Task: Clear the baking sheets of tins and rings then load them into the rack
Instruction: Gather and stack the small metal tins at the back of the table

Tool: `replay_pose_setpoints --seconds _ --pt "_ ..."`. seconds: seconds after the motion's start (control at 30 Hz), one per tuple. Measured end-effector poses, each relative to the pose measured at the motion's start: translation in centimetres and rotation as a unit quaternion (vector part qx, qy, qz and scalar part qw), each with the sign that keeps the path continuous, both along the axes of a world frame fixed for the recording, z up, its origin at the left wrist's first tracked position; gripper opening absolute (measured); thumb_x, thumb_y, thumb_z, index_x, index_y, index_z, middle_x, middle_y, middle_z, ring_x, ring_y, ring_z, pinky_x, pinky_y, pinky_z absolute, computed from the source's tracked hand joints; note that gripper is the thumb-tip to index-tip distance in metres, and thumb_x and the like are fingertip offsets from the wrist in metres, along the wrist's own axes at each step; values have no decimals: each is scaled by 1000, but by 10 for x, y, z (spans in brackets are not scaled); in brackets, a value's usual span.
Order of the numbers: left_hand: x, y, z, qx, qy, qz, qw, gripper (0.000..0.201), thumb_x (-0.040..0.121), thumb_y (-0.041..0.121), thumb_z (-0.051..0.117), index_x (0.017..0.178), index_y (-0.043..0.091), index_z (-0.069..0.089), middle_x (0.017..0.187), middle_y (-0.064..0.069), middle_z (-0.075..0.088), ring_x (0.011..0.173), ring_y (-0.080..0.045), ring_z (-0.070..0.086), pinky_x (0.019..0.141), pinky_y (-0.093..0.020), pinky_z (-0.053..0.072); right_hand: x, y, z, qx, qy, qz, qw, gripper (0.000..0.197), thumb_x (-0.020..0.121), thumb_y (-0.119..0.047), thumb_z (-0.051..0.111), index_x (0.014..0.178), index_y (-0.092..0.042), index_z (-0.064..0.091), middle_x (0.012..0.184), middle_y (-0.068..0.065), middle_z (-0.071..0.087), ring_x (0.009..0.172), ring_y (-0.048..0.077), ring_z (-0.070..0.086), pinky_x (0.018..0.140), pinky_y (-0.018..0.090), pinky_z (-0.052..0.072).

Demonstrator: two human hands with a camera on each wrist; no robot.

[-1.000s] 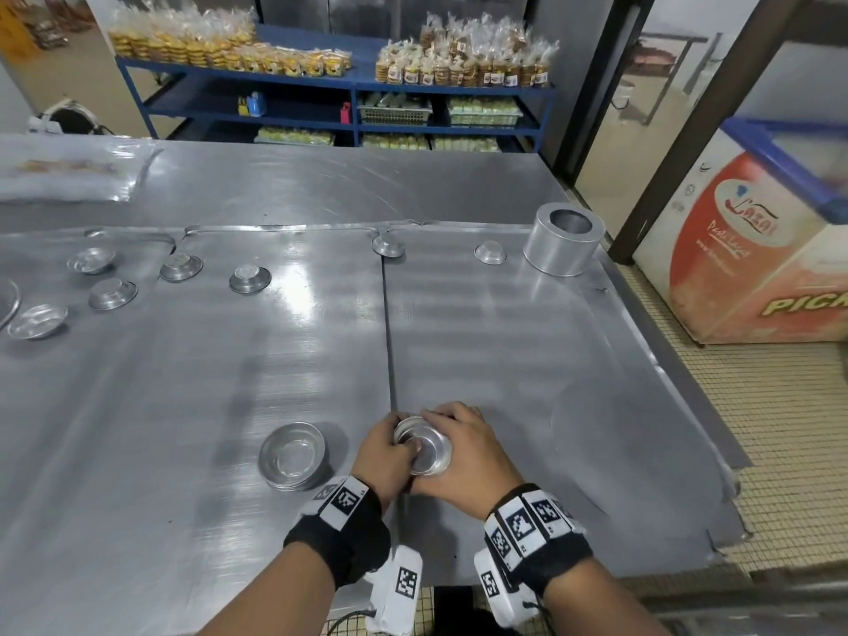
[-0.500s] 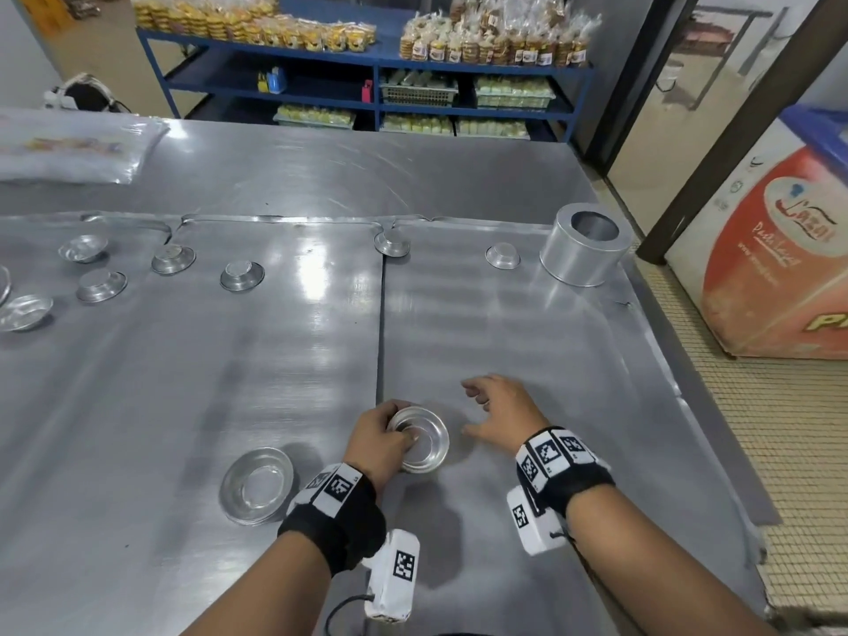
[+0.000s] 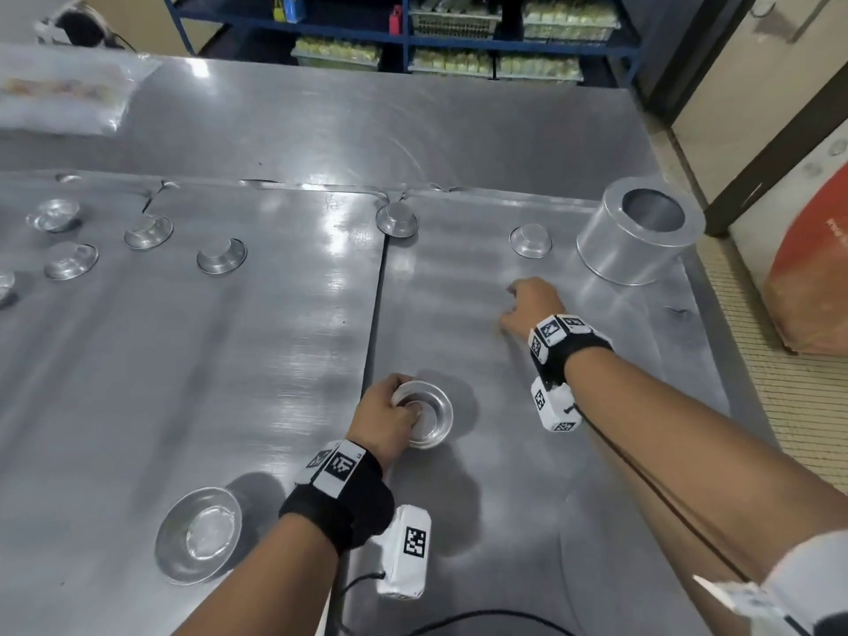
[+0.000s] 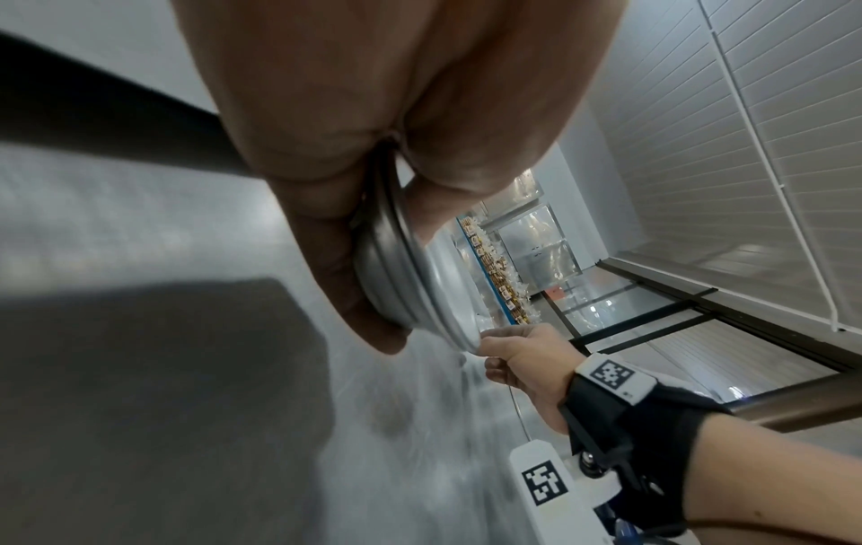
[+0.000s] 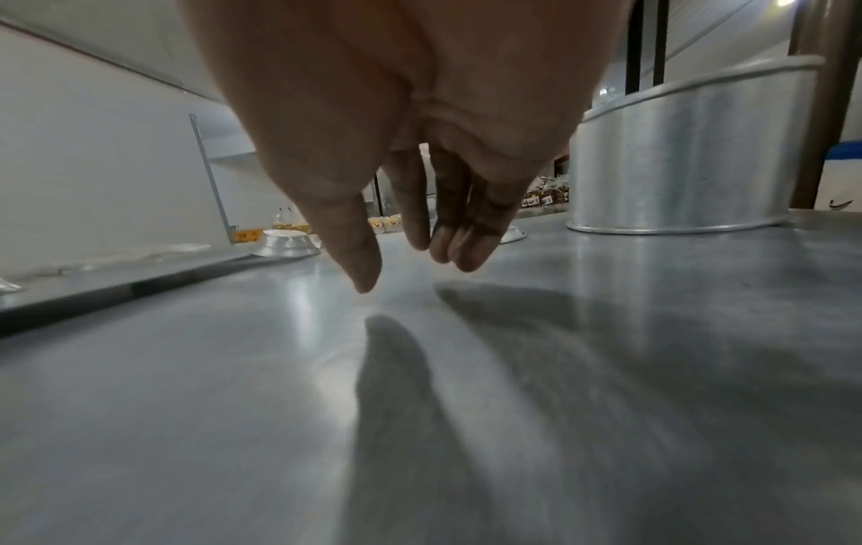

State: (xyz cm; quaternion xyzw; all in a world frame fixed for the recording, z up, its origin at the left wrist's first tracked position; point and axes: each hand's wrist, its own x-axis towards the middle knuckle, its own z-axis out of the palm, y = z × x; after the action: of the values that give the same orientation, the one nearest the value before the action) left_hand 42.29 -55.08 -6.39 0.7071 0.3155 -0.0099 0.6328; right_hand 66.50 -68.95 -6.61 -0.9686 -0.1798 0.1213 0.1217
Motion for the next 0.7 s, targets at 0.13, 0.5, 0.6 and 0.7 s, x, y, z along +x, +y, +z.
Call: replay_pose_setpoints --seconds 0.13,0.5,0.6,0.7 --pt "17 4 -7 -9 2 19 1000 26 75 3 59 97 12 68 91 -12 71 83 -23 63 82 -41 52 45 8 -6 -54 -48 -20 997 54 82 -24 70 128 -2 54 135 24 47 127 39 42 108 39 35" --pt "19 17 -16 18 27 19 999 26 85 -6 57 99 14 67 87 -3 69 82 -17 63 81 -36 51 130 20 -7 -71 -26 -84 994 61 87 -41 62 133 -5 44 132 21 49 126 41 44 104 43 33" --pt "15 16 -15 26 28 13 999 26 85 -5 58 100 14 68 87 -1 69 82 -16 63 81 -36 51 135 22 -7 -66 -18 -94 993 60 87 -42 61 133 -6 46 133 21 51 127 41 45 104 42 34" --pt "10 16 -14 23 35 14 999 26 85 -4 58 104 13 67 88 -3 69 83 -18 63 83 -39 52 130 24 -7 -48 -25 -103 993 69 80 -43 70 132 -5 44 129 23 54 124 42 49 100 41 40"
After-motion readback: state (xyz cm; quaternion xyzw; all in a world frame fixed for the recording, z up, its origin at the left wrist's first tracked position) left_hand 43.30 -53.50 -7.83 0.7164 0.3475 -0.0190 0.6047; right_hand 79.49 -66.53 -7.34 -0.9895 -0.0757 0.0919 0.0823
